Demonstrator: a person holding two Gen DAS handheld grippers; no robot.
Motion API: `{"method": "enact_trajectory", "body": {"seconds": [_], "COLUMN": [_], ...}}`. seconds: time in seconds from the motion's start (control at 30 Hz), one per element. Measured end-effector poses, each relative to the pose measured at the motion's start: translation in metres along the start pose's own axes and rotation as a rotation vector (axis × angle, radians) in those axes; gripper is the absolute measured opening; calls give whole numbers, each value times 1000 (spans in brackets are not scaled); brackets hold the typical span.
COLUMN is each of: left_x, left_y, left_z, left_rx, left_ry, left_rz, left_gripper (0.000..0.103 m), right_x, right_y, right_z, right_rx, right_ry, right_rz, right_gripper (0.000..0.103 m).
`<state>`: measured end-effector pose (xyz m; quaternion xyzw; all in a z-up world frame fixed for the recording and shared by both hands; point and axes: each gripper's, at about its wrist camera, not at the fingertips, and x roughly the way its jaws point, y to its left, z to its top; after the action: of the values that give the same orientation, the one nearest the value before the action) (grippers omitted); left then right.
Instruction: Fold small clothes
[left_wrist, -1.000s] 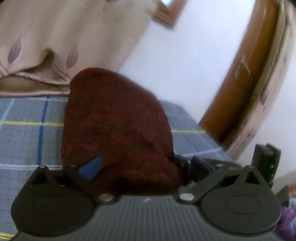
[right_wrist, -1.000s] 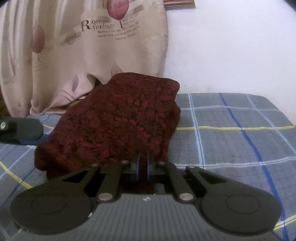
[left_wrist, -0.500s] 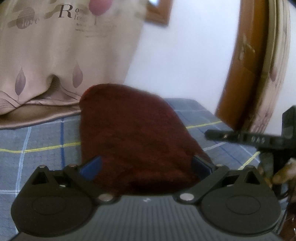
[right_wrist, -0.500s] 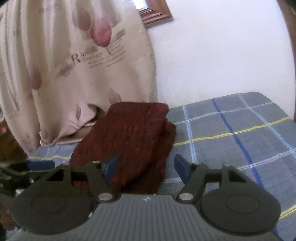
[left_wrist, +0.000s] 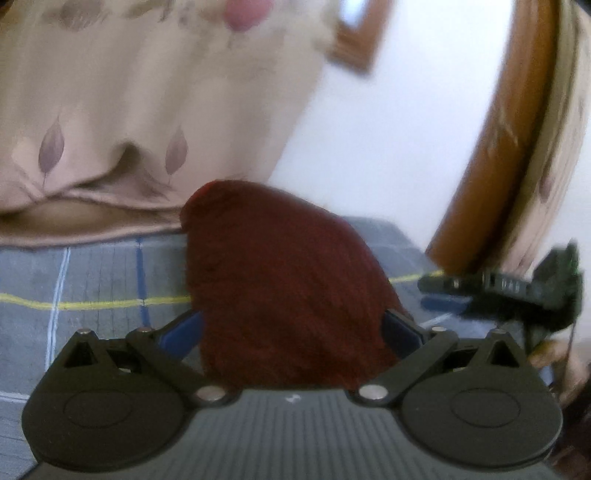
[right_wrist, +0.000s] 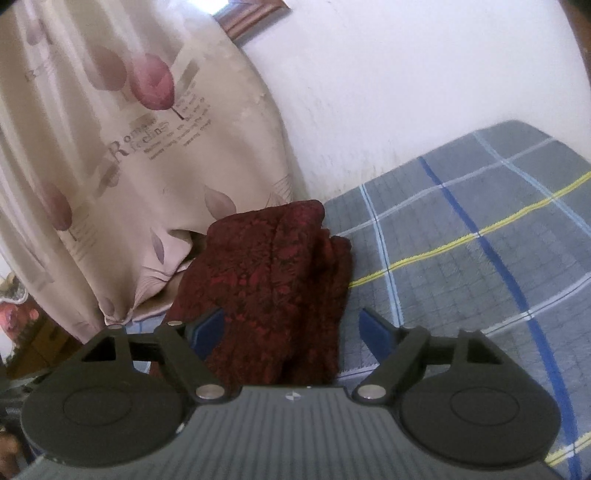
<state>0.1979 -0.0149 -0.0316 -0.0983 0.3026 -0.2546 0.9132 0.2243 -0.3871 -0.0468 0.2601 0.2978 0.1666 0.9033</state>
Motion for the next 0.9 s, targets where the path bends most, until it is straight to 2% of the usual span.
{"method": "enact_trajectory", "body": {"seconds": [0.17,0.27,0.4,0.47,0.57,0.63,0.7,0.73,0.83,0.9], "left_x": [11,23,32,34,30,14,-4,-12,-28,-27], "left_y": [45,71,93,95,93,93,87,82,57,45], "left_z": [-1,-6,-20,-27,-36,-43,-49,-51,-62,-69], "left_rx": [-153,-274,-398,-405,-398,-432,-427,-411,-380,-400], "left_ry": [1,8,27,39,38,-12,-41,-31,2,34], "left_rz": [-182,-253,-299,-326,-325,-348,-422,-464,-648,-733], "left_gripper": [103,103,103,103,103,103,103,103,103,103], "right_x": [11,15,16,10,0,-4,-22,-31,-46,-43], "right_y": [-13,-20,-24,-17,-2,5,14,19,29,29], "right_z": [3,3,-2,-7,-20,-26,-31,-34,-45,-46], "right_rx": [56,89,113,102,20,-2,-30,-41,-68,-71], "right_ry": [12,17,39,46,49,67,18,-1,8,37], "right_rz": [8,19,47,92,86,85,93,119,149,141], "right_gripper": [82,82,82,82,82,82,84,84,84,83]}}
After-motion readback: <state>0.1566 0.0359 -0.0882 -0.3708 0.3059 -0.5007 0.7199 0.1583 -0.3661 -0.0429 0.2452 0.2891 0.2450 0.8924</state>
